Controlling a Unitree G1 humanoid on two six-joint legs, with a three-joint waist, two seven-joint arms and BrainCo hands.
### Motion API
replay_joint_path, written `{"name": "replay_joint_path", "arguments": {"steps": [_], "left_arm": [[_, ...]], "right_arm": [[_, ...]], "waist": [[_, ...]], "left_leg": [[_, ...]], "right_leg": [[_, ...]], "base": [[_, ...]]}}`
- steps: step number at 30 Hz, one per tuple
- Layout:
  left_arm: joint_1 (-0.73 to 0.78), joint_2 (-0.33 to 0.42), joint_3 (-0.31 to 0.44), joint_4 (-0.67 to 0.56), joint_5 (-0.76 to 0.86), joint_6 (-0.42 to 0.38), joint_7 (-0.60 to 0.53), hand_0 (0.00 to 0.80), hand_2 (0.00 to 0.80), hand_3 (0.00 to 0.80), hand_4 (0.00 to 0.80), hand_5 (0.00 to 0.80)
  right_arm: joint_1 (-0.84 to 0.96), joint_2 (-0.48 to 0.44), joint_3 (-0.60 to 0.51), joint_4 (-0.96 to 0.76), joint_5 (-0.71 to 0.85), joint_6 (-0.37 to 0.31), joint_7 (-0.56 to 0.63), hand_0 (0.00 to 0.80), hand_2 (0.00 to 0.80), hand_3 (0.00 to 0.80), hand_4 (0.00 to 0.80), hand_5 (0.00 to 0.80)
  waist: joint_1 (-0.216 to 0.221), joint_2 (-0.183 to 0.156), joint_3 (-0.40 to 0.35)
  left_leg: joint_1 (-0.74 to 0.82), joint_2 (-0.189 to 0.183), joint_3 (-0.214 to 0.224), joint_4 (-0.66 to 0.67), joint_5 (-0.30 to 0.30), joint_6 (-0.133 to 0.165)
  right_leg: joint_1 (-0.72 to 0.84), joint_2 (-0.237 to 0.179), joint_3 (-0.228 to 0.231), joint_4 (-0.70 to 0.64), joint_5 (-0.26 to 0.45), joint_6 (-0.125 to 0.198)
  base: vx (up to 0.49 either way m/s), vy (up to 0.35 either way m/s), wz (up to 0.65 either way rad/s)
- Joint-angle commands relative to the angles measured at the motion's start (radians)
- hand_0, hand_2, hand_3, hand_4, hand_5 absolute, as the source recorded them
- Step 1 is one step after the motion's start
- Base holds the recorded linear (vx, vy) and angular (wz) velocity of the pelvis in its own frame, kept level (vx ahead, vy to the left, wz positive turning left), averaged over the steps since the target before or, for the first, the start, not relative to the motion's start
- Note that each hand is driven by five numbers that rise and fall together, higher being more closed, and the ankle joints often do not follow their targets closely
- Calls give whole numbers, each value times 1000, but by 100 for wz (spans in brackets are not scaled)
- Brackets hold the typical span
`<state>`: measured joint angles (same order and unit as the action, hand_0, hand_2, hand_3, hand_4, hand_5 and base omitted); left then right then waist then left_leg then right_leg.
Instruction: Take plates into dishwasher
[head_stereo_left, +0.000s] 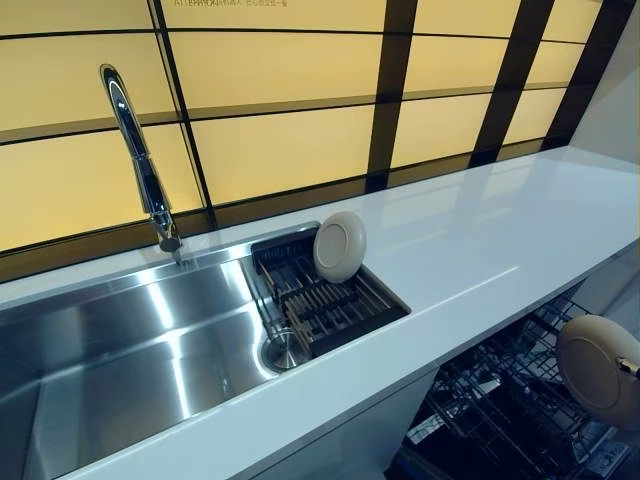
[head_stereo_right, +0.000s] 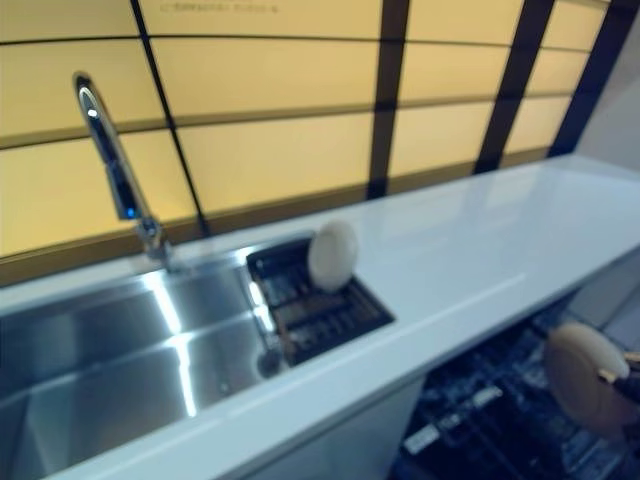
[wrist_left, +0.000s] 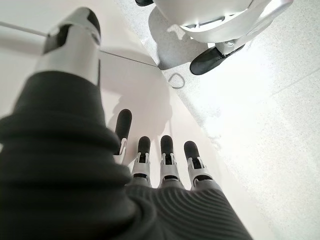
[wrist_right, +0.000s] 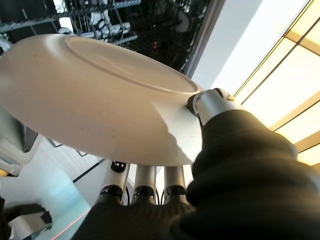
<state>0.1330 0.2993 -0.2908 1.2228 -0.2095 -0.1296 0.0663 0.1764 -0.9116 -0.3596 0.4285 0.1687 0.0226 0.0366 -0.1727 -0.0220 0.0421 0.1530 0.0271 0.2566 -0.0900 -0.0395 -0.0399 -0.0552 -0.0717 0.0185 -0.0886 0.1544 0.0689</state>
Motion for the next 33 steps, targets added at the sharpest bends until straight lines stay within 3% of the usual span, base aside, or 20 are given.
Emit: {"name": "replay_joint_path", "arguments": {"steps": [1,12,33], "left_arm": [[-83,57,66,-14,22,-15,12,0,0,0,0,0],[-87,50,65,-25,38,-2,10,0,0,0,0,0],[-95,44,52,-44,73,22,6,0,0,0,0,0]], "right_arm": [[-101,38,19,-35,-65,-26,-92,800,800,800,800,800],[-109,78,70,-74,-215,-34,-161,800,800,800,800,800],[-179,67,235,-118,-371,-17,-25,800,800,800,800,800]], "waist": [[30,-33,4],[36,-27,6],[65,-31,-1]], "left_leg": [[-46,-16,-84,10,44,30],[-43,-18,-89,13,42,33],[-41,-18,-109,11,43,32]], "right_leg": [[85,13,-29,41,-66,13],[88,9,-35,45,-70,14],[98,8,-49,36,-71,14]], "base": [[0,0,0],[0,0,0],[0,0,0]]}}
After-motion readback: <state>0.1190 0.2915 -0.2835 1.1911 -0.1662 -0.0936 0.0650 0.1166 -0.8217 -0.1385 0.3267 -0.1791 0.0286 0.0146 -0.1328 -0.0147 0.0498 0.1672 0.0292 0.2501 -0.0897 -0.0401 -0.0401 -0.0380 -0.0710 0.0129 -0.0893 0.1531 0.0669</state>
